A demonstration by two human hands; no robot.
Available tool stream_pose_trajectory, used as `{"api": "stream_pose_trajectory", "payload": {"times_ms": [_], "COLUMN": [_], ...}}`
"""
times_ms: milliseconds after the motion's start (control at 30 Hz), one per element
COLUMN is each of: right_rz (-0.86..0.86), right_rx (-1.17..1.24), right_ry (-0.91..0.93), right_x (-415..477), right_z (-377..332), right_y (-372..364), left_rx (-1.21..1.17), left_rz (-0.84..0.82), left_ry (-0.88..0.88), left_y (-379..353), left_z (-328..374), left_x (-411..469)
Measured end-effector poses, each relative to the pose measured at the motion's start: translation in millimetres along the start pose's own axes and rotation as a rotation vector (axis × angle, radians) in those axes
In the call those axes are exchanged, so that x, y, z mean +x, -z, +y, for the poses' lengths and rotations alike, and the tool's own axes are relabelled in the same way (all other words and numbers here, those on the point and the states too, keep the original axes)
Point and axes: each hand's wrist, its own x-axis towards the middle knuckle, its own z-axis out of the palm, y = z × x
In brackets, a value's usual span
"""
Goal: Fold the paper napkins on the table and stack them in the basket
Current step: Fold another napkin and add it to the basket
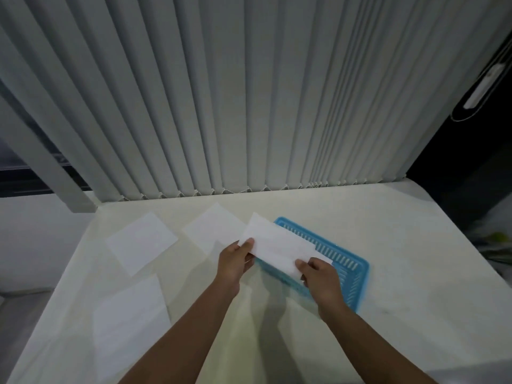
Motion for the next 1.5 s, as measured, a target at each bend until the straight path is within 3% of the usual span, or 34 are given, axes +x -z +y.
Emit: {"api": "stream_pose_trajectory", "payload": {"times_ms": [133, 367, 500, 600, 800, 1100, 1500], "right_rz": [0.075, 0.154, 0.223, 0.265, 0.359, 0.394, 0.388], "right_rx": [0.095, 0.014, -0.016, -0.021, -0.021, 0.058, 0.039], "right_ry": [-0.04, -0.036, -0.083, -0.128, -0.164, -0.16, -0.151], "right_x": [24, 45, 45, 46, 43, 46, 49], "right_z": [-1, 23, 43, 53, 55, 47, 42], "right_y": [33, 52, 46, 46, 41, 36, 27], "left_rx": [0.367, 1.002, 1.015, 1.152, 1.508, 1.636, 1.574], "left_rz": [-0.011, -0.021, 0.024, 0.033, -0.197, -0.312, -0.354], "left_ry": [-0.123, -0.299, -0.411, -0.455, -0.435, -0.448, -0.396], "left_y": [-21, -41, -37, -33, -30, -26, -30], "left_z": [-1, -7, -10, -12, -9, -6, -3], "left_x": [15, 40, 56, 72, 87, 97, 103]}}
